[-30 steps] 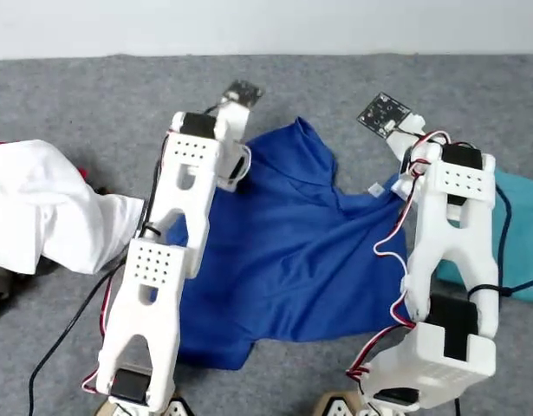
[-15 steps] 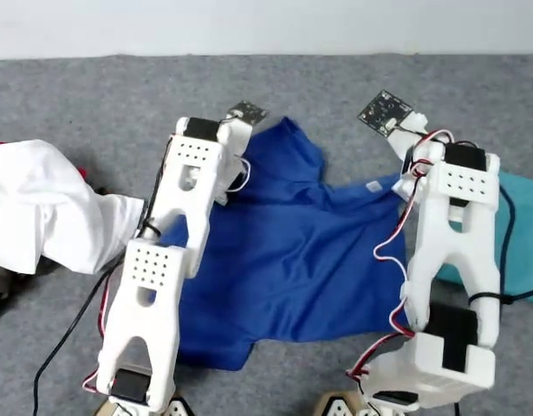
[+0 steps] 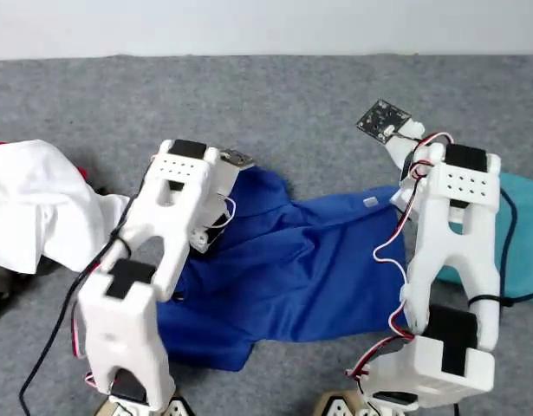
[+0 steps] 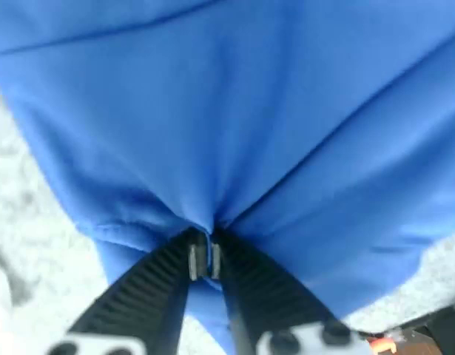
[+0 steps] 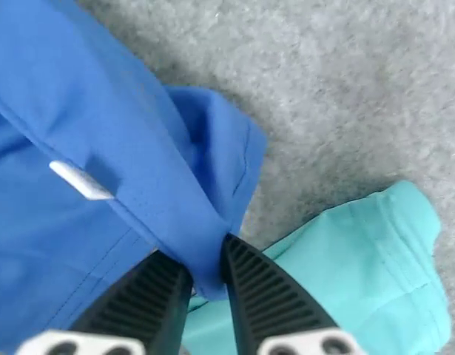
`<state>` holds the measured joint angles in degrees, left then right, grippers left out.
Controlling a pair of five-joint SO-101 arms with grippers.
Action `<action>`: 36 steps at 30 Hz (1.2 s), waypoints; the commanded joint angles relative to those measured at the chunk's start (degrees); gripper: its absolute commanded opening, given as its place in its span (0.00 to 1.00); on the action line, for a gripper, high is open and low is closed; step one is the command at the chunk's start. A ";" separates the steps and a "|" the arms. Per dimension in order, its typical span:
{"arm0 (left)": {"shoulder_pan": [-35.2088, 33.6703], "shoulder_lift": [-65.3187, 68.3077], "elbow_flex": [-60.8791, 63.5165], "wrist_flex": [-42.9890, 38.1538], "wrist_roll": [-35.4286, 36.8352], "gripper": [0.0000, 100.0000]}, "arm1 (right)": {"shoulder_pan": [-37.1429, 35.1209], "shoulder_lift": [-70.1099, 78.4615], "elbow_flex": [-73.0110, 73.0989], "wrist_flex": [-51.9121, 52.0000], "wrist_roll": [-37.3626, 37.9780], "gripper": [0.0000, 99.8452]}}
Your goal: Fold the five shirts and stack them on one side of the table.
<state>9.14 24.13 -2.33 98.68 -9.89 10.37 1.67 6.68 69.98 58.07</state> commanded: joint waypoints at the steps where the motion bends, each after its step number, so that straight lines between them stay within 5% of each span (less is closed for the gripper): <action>1: -0.44 -11.96 1.98 1.67 -0.70 0.04 | 0.31 -3.21 0.00 0.48 -0.44 0.01; 7: -1.14 -20.31 0.92 -2.73 5.89 0.19 | 0.31 -3.21 0.44 0.66 -0.44 0.01; 18: -5.71 -6.15 -5.41 -24.70 10.64 0.20 | 0.22 -3.21 0.53 0.92 -0.62 0.01; 26: -5.19 16.97 -32.31 -24.62 10.55 0.20 | -2.77 -3.47 4.40 0.40 -0.62 0.01; 36: -2.64 43.43 -70.29 -11.96 8.70 0.20 | -3.65 -3.65 4.84 -0.13 -0.70 0.01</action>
<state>5.36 63.25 -60.88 82.86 0.31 6.95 1.58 11.87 70.42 58.07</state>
